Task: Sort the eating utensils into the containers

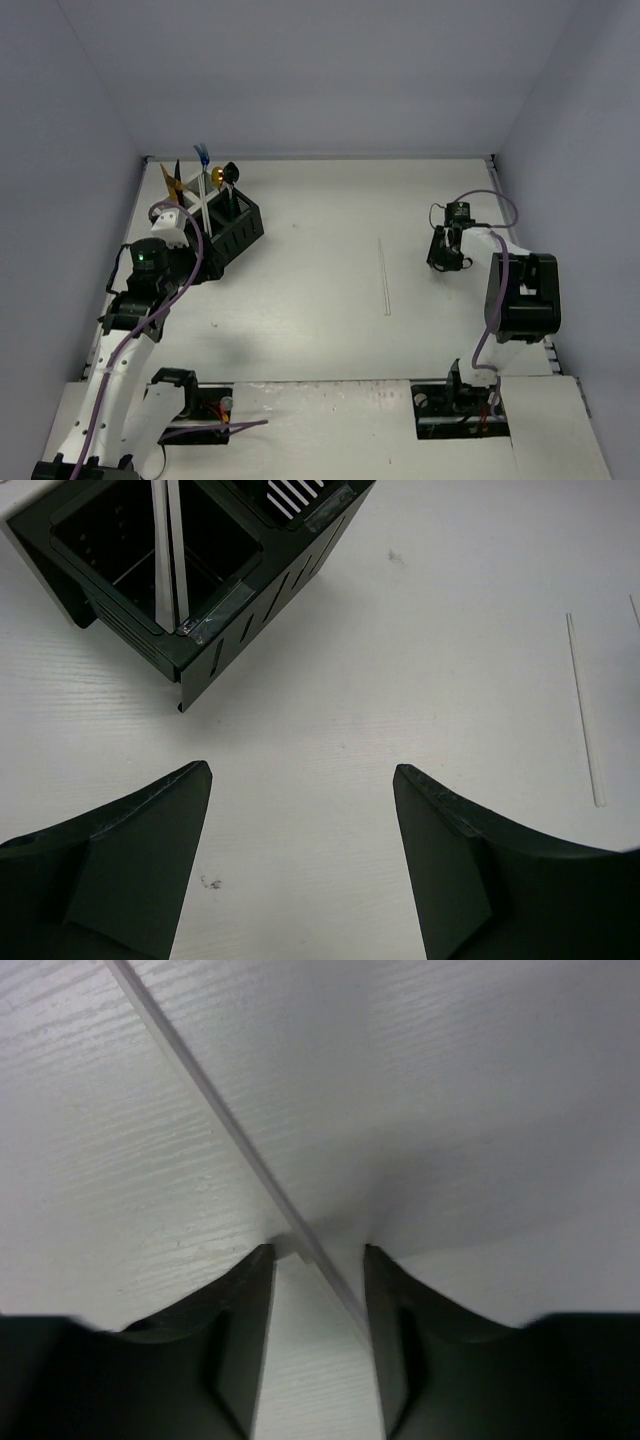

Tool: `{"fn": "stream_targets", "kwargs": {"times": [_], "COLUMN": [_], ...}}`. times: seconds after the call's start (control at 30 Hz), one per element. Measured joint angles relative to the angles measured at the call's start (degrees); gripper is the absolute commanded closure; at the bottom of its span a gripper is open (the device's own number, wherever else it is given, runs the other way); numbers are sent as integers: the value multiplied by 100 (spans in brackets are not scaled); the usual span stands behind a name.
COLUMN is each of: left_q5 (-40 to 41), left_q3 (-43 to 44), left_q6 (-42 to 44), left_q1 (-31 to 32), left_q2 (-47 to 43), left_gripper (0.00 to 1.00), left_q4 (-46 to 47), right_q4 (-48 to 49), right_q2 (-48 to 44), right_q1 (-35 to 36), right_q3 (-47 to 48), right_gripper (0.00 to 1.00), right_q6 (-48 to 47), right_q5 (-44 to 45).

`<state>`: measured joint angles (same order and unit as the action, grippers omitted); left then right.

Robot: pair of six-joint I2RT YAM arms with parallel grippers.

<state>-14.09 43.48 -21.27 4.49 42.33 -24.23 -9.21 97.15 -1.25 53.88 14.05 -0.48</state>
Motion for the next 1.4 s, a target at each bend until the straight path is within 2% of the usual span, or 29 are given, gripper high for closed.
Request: {"fn": "stream_targets", "kwargs": {"times": [0.13,0.17,0.33,0.5,0.67,0.8,0.93,1.1,1.27,1.4], "left_q5": [-1,-3,-170,-532,-745,-683,-491,13,419,749], "left_q3": [0,0,0,87,443,606,711,895,1054,1150], "left_q6": [1,0,-50,-393,-1019,-1511,-1749,-1743,-1669,-1632], "left_q1": [0,0,14,186,886,1742,2411,3079,3392,3517], "left_q2": [1,3,17,26,37,155,495,1031,1298,1427], "left_gripper": [29,29,29,29,29,29,29,29,30,39], "left_q4": [0,0,0,-3,374,1035,1743,2139,2248,2285], "right_q4": [104,138,314,233,91,173,499,875,980,1158], "right_q2": [33,45,82,-17,-857,-1842,-2506,-2718,-2706,-2702], "right_q1": [-13,-6,232,891,1843,2899,3900,4662,5047,5143], "right_q3": [6,7,11,14,40,308,477,484,505,559], "right_gripper": [97,100,100,100,100,100,100,100,100,100], "right_q6": [-60,-71,-93,-241,-571,-755,-786,-763,-753,-747], "right_q5": [-114,-168,-324,-419,-608,-731,-905,-1002,-1054,-1066]}}
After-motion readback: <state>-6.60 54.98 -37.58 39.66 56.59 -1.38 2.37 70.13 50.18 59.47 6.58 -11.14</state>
